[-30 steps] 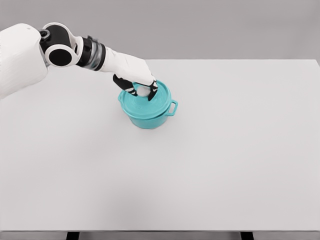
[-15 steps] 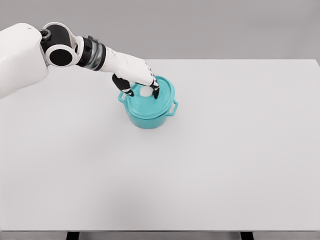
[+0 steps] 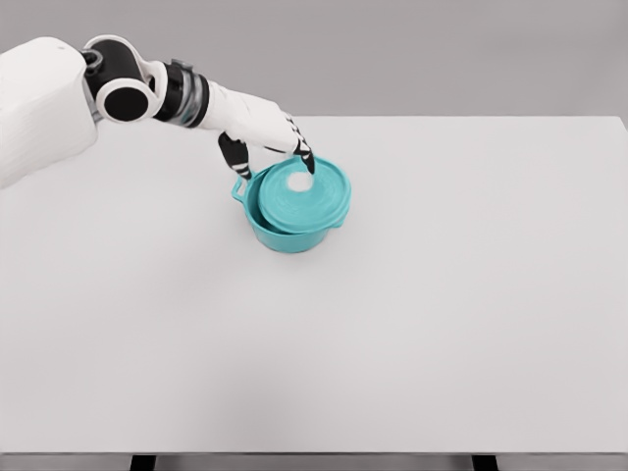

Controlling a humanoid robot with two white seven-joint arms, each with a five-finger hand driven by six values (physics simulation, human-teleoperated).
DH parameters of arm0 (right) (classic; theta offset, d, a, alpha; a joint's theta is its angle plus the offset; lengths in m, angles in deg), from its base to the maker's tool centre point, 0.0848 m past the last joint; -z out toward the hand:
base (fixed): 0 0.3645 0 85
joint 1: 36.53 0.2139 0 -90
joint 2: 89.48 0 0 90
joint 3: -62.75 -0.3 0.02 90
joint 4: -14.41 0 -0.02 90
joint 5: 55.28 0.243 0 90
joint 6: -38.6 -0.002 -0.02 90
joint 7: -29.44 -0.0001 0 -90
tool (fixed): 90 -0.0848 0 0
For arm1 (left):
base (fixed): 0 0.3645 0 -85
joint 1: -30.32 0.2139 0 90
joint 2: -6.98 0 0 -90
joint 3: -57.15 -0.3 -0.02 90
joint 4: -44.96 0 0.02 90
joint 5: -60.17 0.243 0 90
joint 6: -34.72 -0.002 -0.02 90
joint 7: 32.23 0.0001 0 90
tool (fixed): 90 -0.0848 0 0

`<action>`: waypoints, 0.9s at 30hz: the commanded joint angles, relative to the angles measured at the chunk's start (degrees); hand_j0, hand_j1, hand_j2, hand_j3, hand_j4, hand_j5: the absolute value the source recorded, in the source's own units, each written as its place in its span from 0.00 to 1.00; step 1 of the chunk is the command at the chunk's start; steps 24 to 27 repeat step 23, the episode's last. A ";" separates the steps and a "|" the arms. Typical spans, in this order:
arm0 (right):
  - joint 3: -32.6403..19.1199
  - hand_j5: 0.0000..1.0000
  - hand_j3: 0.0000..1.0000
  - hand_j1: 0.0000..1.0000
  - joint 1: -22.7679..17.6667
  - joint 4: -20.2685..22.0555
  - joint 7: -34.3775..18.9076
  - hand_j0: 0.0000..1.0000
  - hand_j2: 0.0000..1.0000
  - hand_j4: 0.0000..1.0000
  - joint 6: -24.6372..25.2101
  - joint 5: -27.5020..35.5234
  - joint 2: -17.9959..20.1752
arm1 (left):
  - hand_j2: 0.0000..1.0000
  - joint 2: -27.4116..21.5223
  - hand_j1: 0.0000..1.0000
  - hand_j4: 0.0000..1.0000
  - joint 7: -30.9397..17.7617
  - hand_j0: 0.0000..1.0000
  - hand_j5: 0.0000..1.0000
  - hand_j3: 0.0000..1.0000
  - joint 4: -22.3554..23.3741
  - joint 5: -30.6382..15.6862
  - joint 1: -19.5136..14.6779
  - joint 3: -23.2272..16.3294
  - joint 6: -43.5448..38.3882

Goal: Cover the pot with left arm

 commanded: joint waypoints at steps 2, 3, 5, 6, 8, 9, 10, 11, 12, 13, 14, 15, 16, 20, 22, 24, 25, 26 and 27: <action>-0.01 1.00 1.00 1.00 0.09 0.01 -0.02 1.00 1.00 1.00 -0.03 -0.03 0.00 | 0.89 -0.22 0.89 0.89 0.01 0.89 0.89 0.89 -0.21 -0.21 -0.26 0.09 -0.36; -0.01 1.00 1.00 1.00 0.00 0.01 -0.02 1.00 1.00 1.00 -0.03 -0.03 0.00 | 0.89 -0.39 0.89 0.89 0.01 0.89 0.89 0.89 -0.30 -0.30 -0.35 0.18 -0.10; -0.01 1.00 1.00 1.00 0.00 0.01 -0.02 1.00 1.00 1.00 -0.03 -0.03 0.00 | 0.91 -0.57 0.91 0.91 0.01 0.91 0.91 0.91 -0.39 -0.38 -0.35 0.88 0.34; -0.01 1.00 1.00 1.00 0.00 0.01 -0.02 1.00 1.00 1.00 -0.03 -0.03 0.00 | 0.93 -0.66 0.93 0.93 0.01 0.93 0.93 0.93 -0.39 -0.91 -0.35 0.97 0.52; -0.01 1.00 1.00 1.00 0.00 0.01 -0.02 1.00 1.00 1.00 -0.03 -0.03 0.00 | 1.00 -1.27 1.00 1.00 0.01 1.00 1.00 1.00 -0.65 -1.17 -0.35 2.55 2.10; -0.01 1.00 1.00 1.00 0.09 0.01 -0.02 1.00 1.00 1.00 -0.03 -0.03 0.00 | 1.00 -3.81 1.00 1.00 0.01 1.00 1.00 1.00 -2.40 -2.93 -0.35 4.83 3.59; -0.01 1.00 1.00 1.00 0.09 0.01 -0.02 1.00 1.00 1.00 -0.03 -0.03 0.00 | 1.00 -8.90 1.00 1.00 0.01 1.00 1.00 1.00 -7.67 -6.00 -0.18 6.85 7.22; -0.01 1.00 1.00 1.00 0.00 0.01 -0.02 1.00 1.00 1.00 -0.03 -0.03 0.00 | 1.00 -13.92 1.00 1.00 0.01 1.00 1.00 1.00 -10.49 -10.83 0.44 9.05 7.22; -0.01 1.00 1.00 1.00 0.00 0.01 -0.02 1.00 1.00 1.00 -0.03 -0.03 0.00 | 1.00 -18.84 1.00 1.00 0.01 1.00 1.00 1.00 -12.34 -13.56 0.53 10.81 7.22; -0.01 1.00 1.00 1.00 0.00 -0.08 -0.02 1.00 1.00 1.00 -0.03 -0.03 0.00 | 1.00 -23.24 1.00 1.00 0.01 1.00 1.00 1.00 -13.04 -14.53 1.93 13.18 7.22; -0.01 1.00 1.00 1.00 0.00 0.01 -0.02 1.00 1.00 1.00 -0.03 -0.03 0.00 | 1.00 -26.84 1.00 1.00 0.01 1.00 1.00 1.00 -13.92 -16.46 7.19 15.72 7.22; -0.01 1.00 1.00 1.00 0.00 0.01 -0.02 1.00 1.00 1.00 -0.03 -0.03 0.00 | 1.00 -30.36 1.00 1.00 0.01 1.00 1.00 1.00 -15.32 -16.73 13.08 20.12 7.22; -0.01 1.00 1.00 1.00 0.09 0.01 -0.02 1.00 1.00 1.00 -0.03 -0.03 0.00 | 1.00 -32.82 1.00 1.00 0.01 1.00 1.00 1.00 -16.82 -16.56 19.58 24.95 7.22; -0.01 1.00 1.00 1.00 0.09 0.01 -0.02 1.00 1.00 1.00 -0.03 -0.03 0.00 | 1.00 -33.88 1.00 1.00 0.01 1.00 1.00 1.00 -17.53 -16.47 31.11 34.45 7.22; -0.01 1.00 1.00 1.00 0.00 0.01 -0.02 1.00 1.00 1.00 -0.03 -0.03 0.00 | 1.00 -33.44 1.00 1.00 0.01 1.00 1.00 1.00 -18.84 -16.56 30.76 34.54 7.22; -0.01 1.00 1.00 1.00 0.00 0.01 -0.02 1.00 1.00 1.00 -0.03 -0.03 0.00 | 1.00 -33.27 1.00 1.00 0.01 1.00 1.00 1.00 -19.72 -16.56 30.67 34.63 7.22; -0.01 1.00 1.00 1.00 0.00 0.01 -0.02 1.00 1.00 1.00 -0.03 -0.03 0.00 | 1.00 -33.27 1.00 1.00 0.01 1.00 1.00 1.00 -19.72 -16.56 30.67 34.63 7.22; -0.01 1.00 1.00 1.00 0.00 0.01 -0.02 1.00 1.00 1.00 -0.03 -0.03 0.00 | 1.00 -33.27 1.00 1.00 0.01 1.00 1.00 1.00 -19.72 -16.56 30.67 34.63 7.22; -0.01 1.00 1.00 1.00 0.00 0.01 -0.02 1.00 1.00 1.00 -0.03 -0.03 0.00 | 1.00 -33.27 1.00 1.00 0.01 1.00 1.00 1.00 -19.72 -16.56 30.67 34.63 7.22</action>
